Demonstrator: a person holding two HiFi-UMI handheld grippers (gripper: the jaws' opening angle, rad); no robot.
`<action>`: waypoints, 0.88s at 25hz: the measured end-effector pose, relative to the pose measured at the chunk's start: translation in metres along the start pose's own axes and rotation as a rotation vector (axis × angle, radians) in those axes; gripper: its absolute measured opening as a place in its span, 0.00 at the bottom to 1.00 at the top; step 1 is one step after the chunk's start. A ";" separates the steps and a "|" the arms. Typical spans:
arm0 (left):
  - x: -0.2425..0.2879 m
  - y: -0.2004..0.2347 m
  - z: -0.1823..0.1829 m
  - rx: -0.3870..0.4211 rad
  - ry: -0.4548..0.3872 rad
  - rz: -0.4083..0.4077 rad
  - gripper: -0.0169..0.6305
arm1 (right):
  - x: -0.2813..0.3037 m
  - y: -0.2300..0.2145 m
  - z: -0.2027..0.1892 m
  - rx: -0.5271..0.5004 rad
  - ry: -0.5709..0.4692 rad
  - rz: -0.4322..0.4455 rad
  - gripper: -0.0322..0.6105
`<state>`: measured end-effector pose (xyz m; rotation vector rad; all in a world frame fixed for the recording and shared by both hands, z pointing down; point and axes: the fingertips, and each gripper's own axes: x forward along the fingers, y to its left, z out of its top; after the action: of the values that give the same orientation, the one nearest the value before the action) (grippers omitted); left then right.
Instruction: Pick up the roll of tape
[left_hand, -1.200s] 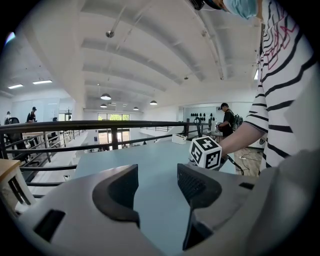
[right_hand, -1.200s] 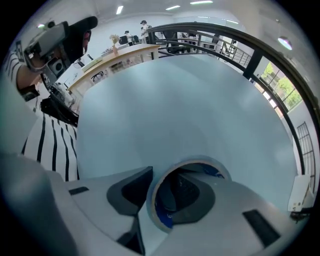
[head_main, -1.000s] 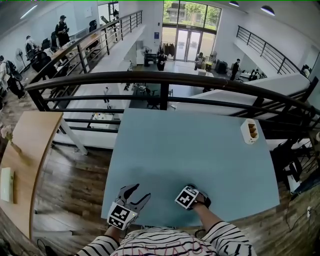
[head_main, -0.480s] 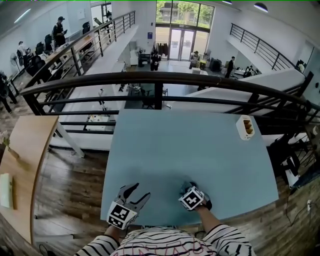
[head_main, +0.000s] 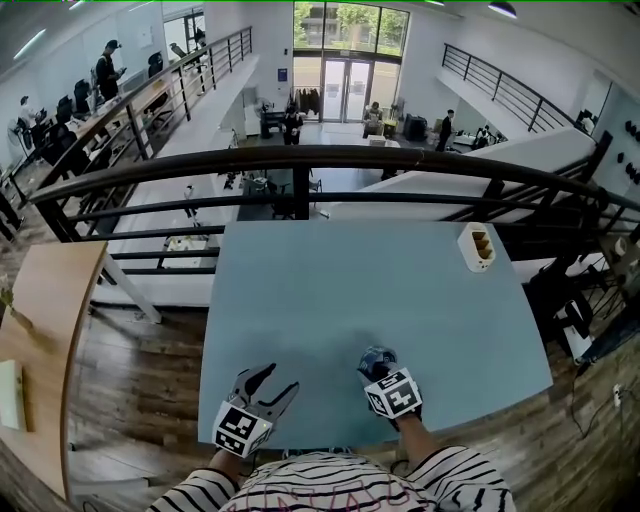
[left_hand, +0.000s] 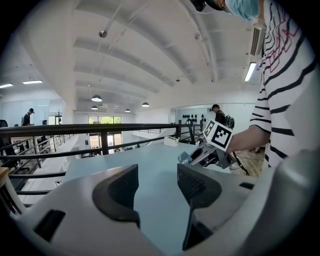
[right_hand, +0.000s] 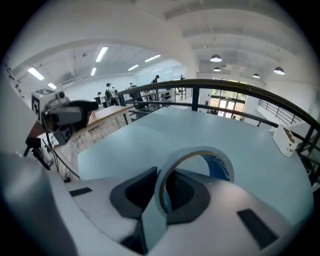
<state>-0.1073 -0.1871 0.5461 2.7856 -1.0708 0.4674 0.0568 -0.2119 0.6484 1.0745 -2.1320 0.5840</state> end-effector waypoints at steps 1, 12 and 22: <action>0.000 -0.001 0.002 0.003 -0.004 -0.001 0.37 | -0.007 -0.001 0.008 0.023 -0.046 -0.005 0.16; 0.000 -0.013 0.020 0.039 -0.051 0.007 0.35 | -0.091 0.007 0.079 0.120 -0.478 -0.033 0.16; -0.009 -0.016 0.029 0.071 -0.057 0.065 0.15 | -0.131 0.024 0.094 0.135 -0.603 0.011 0.16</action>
<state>-0.0958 -0.1757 0.5155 2.8488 -1.1827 0.4445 0.0602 -0.1906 0.4865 1.4529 -2.6377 0.4483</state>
